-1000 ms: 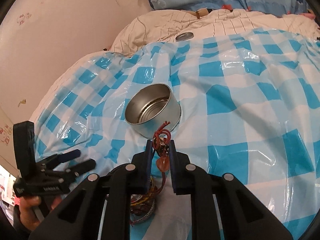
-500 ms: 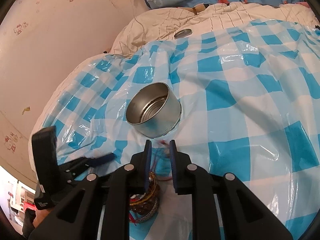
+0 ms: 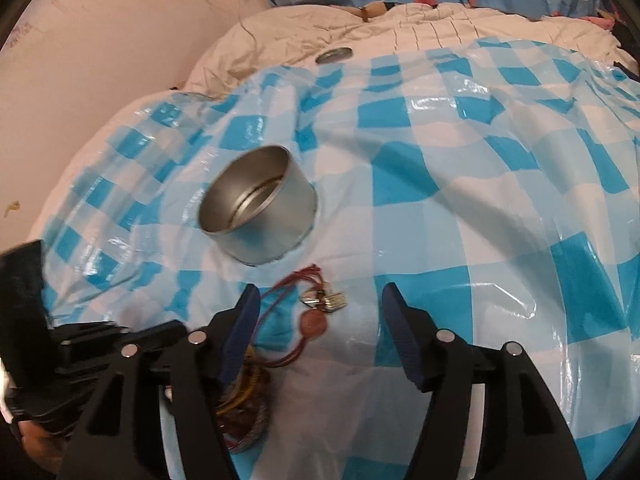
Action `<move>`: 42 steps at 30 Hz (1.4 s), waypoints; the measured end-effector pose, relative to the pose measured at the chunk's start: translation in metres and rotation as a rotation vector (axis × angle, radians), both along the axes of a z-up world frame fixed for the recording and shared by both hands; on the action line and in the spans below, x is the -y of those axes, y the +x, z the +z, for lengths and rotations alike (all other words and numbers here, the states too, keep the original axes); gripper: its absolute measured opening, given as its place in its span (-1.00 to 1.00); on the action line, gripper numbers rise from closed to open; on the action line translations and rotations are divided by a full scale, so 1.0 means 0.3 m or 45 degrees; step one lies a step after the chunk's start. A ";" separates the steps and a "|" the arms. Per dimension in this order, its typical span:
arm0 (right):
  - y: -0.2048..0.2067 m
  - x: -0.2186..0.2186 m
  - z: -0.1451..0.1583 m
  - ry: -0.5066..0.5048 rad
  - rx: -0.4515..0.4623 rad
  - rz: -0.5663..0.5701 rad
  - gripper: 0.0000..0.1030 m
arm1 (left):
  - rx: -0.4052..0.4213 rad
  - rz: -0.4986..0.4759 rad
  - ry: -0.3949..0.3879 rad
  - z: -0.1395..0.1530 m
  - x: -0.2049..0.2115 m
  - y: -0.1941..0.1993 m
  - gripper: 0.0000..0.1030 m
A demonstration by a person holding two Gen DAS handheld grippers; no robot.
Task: Organize jewelry
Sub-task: 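Grasp a black cord bracelet from the dish with left tool while right tool holds the red cord, then carry both bracelets over the silver tin and open both tools to drop them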
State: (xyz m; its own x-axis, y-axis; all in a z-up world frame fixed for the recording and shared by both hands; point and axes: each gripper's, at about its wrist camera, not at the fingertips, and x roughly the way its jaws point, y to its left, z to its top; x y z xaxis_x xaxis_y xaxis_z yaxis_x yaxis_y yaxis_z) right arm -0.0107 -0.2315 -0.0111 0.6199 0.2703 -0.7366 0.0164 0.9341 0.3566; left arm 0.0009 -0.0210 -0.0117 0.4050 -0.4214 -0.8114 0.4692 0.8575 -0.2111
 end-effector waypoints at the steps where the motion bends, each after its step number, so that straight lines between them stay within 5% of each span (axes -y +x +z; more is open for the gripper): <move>1: 0.009 -0.005 -0.013 -0.016 -0.009 -0.001 0.21 | 0.001 0.005 -0.005 0.002 -0.002 0.001 -1.00; 5: 0.034 -0.041 -0.059 -0.119 -0.026 0.007 0.30 | -0.036 0.050 0.003 -0.022 -0.016 0.025 -0.95; 8: 0.037 -0.106 -0.071 -0.295 -0.020 0.057 0.27 | -0.075 0.031 0.003 -0.048 -0.004 0.031 -0.61; 10: 0.030 -0.143 -0.070 -0.380 -0.004 0.115 -0.17 | -0.058 0.009 0.036 -0.057 0.016 0.024 -0.61; 11: 0.026 -0.155 -0.068 -0.404 -0.002 0.136 -0.66 | -0.050 -0.006 0.050 -0.057 0.024 0.020 -0.64; 16: 0.017 -0.103 -0.054 -0.299 0.009 0.092 -0.66 | 0.016 -0.086 0.107 -0.029 0.054 -0.020 -0.89; 29: -0.016 -0.031 0.067 -0.098 0.170 -0.015 -0.66 | 0.059 0.049 -0.275 0.118 -0.097 0.008 -0.90; 42: -0.024 0.001 0.194 -0.046 0.354 -0.048 -0.66 | 0.109 0.167 -0.291 0.164 -0.067 0.125 -0.89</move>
